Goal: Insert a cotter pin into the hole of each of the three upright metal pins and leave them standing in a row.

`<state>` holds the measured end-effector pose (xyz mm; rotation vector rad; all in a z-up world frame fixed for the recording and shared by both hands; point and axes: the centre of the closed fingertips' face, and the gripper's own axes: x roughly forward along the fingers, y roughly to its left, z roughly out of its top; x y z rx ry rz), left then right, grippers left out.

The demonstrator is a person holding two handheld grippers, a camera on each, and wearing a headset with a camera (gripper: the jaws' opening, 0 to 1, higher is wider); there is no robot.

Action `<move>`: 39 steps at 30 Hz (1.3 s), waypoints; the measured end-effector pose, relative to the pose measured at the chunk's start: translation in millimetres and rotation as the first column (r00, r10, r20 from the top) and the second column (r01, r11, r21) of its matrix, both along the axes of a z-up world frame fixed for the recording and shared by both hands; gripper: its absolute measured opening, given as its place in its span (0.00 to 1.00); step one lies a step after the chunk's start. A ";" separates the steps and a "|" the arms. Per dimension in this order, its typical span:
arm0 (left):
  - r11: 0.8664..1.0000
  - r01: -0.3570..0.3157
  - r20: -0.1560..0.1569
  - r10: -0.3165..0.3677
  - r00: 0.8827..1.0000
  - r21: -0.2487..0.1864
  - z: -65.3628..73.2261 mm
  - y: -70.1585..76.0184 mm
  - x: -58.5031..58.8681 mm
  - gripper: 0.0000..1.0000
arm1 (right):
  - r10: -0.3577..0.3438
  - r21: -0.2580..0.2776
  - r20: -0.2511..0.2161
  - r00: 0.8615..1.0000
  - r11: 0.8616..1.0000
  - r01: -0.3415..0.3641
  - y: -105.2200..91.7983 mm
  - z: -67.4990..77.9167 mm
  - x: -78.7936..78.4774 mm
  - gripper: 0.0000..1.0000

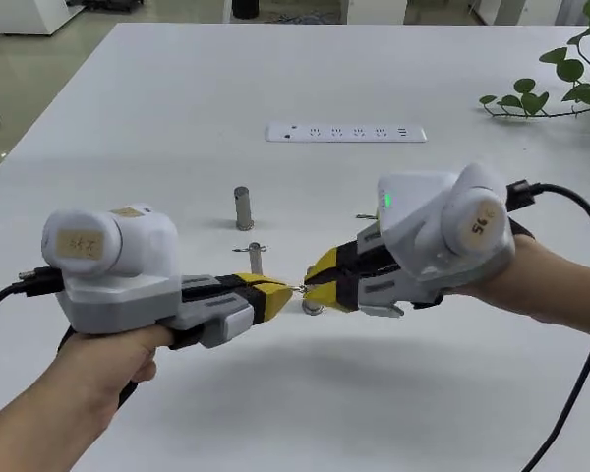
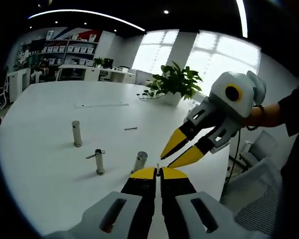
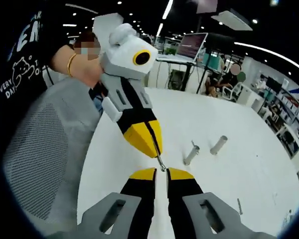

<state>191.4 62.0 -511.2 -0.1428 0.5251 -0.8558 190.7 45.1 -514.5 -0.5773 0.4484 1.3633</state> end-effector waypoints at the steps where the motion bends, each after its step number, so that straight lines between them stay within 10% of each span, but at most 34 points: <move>1: 1.000 0.005 0.005 -0.005 1.000 -0.001 -0.4 0.1 -0.3 0.00 | -0.017 0.008 -0.033 0.999 1.000 0.017 -1.2 -0.7 -0.7 0.03; 13: 0.996 0.091 0.090 -0.093 0.992 0.016 -2.0 0.3 -7.4 0.00 | -0.109 0.131 -0.355 0.928 0.977 0.166 -7.0 -4.1 -9.2 0.10; 39: 0.955 0.294 0.134 -0.287 0.948 -0.034 6.0 -16.6 -42.3 0.00 | 0.081 0.196 -0.446 0.892 0.981 0.009 -0.9 -5.0 -51.2 0.06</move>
